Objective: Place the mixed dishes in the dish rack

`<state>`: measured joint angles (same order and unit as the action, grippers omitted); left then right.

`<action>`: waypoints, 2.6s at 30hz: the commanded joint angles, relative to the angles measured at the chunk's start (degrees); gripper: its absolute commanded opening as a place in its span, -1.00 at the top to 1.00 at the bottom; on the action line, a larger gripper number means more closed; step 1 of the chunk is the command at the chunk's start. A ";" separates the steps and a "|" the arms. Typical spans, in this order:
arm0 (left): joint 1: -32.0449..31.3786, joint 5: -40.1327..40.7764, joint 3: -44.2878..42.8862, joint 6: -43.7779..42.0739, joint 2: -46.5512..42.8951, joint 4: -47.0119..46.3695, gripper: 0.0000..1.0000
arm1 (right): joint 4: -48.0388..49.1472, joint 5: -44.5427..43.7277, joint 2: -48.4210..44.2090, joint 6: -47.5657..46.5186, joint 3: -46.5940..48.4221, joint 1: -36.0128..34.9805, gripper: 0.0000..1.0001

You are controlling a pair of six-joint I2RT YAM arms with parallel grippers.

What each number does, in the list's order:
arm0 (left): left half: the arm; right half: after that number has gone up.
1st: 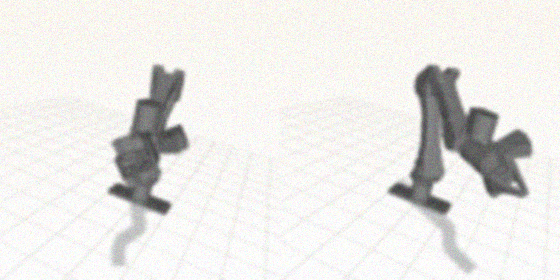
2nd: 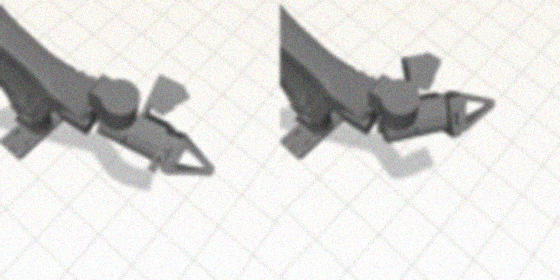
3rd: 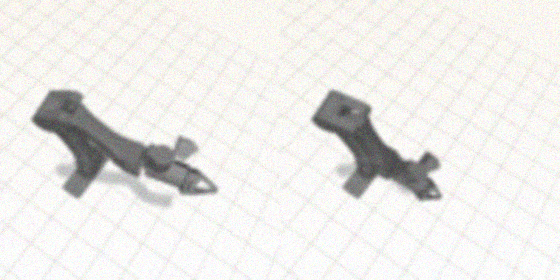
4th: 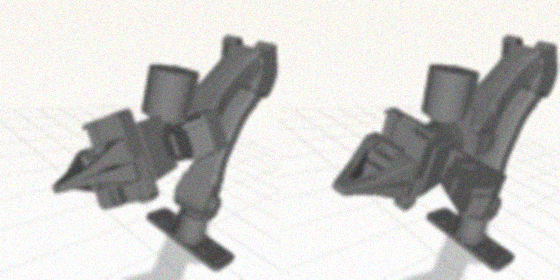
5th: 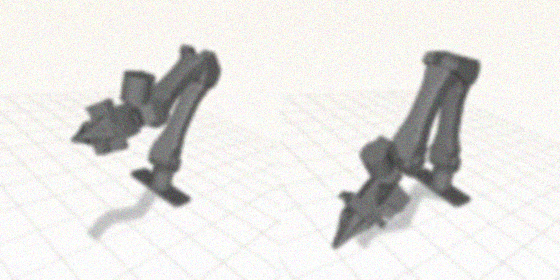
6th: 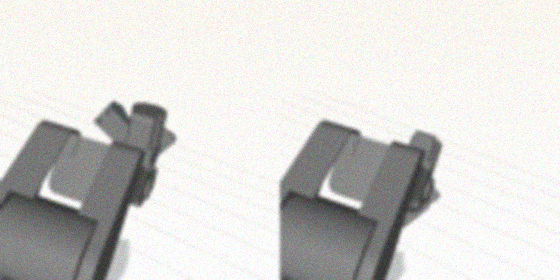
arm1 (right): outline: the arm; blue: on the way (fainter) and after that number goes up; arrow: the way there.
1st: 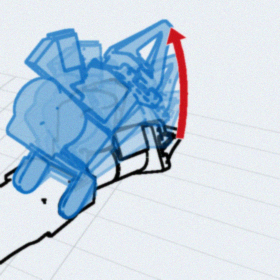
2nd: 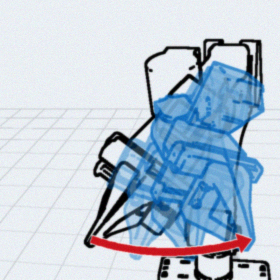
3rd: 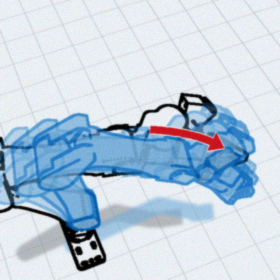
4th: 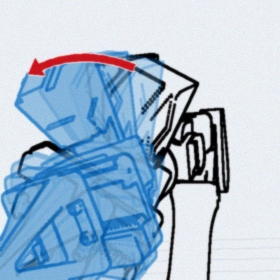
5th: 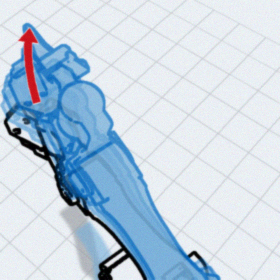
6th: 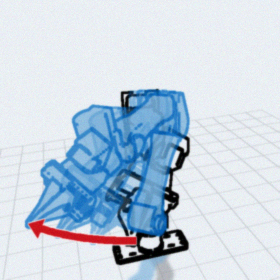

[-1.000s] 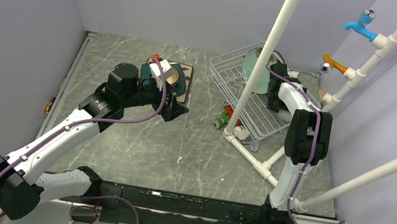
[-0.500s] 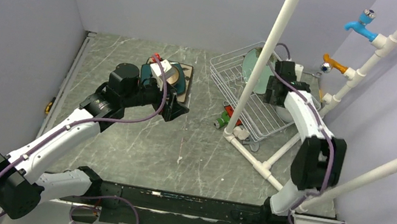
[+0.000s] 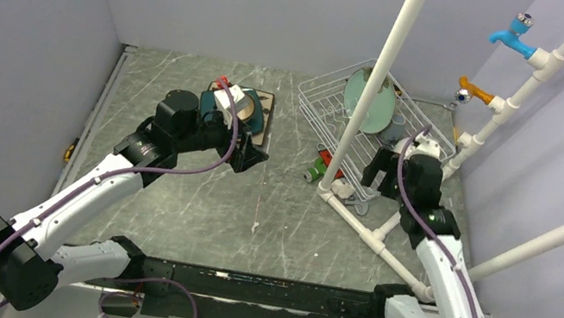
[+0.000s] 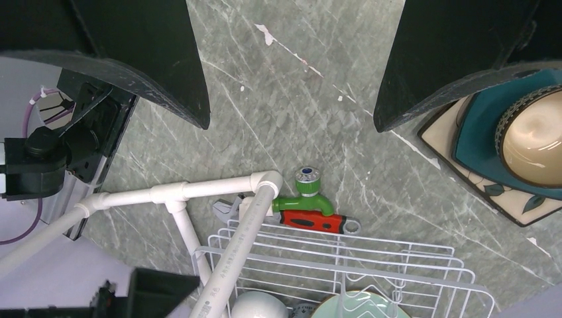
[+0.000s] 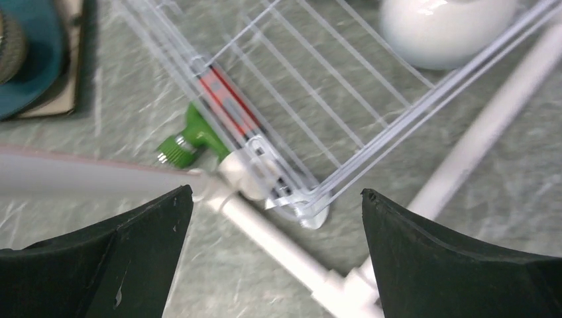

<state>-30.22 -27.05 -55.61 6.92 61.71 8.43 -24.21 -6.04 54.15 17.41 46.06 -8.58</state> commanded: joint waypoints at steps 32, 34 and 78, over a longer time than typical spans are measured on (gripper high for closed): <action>-0.32 59.46 10.38 5.84 -24.37 -4.17 -0.99 | 19.69 -27.99 34.05 18.86 15.32 -61.20 -0.94; -0.34 64.19 10.92 5.76 -26.94 -4.32 -0.99 | 15.61 -30.21 38.92 22.60 21.64 -58.05 -0.93; 9.97 44.45 8.45 9.14 -20.67 -3.83 -0.99 | 8.63 -25.90 86.81 4.76 77.86 -37.15 0.95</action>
<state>-20.53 19.14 -44.07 15.84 40.42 5.41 -13.63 -32.77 142.63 25.28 121.78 -45.78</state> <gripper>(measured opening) 0.994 0.141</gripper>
